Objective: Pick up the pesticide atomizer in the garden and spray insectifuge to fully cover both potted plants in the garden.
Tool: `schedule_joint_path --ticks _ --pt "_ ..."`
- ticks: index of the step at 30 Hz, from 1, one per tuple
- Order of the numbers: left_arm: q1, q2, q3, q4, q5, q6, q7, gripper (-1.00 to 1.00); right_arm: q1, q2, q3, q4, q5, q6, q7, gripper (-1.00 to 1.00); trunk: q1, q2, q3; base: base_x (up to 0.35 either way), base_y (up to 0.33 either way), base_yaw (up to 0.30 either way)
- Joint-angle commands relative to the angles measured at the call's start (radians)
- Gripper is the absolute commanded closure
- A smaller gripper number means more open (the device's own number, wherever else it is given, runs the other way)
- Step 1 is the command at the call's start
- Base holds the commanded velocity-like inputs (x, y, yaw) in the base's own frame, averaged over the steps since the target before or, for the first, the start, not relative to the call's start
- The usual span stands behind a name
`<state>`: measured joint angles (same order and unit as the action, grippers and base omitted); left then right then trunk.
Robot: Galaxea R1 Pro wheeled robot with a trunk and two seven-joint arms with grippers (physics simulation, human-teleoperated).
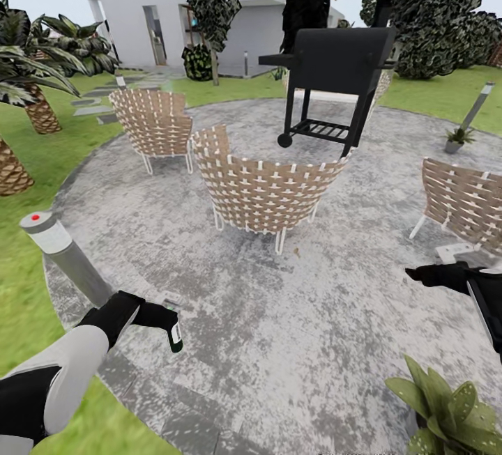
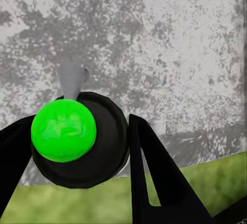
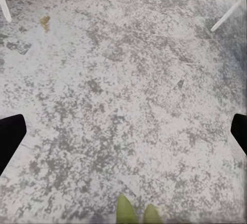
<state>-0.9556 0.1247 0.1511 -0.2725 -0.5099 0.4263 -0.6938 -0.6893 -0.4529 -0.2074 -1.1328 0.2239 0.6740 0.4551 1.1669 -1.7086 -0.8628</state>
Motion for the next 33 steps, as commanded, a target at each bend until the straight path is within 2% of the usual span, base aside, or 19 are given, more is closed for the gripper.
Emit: schedule_joint_path --ticks 1,25,33 --pt "0.0 0.0 0.008 -0.002 -0.005 0.009 -0.006 1.0 -0.001 0.0 -0.001 -0.001 0.011 0.002 0.009 -1.0 0.0 0.0 0.0 0.0 0.0 -0.229" --pt "0.0 0.0 0.008 -0.002 -0.005 0.009 -0.006 1.0 -0.001 0.0 -0.001 -0.001 0.011 0.002 0.009 -1.0 0.0 0.0 0.027 0.0 0.001 -0.228" --pt "0.0 0.0 0.008 -0.001 -0.005 0.009 -0.006 1.0 -0.001 0.0 -0.001 -0.001 0.011 0.002 0.009 -1.0 0.0 0.0 0.035 0.0 0.116 -0.228"
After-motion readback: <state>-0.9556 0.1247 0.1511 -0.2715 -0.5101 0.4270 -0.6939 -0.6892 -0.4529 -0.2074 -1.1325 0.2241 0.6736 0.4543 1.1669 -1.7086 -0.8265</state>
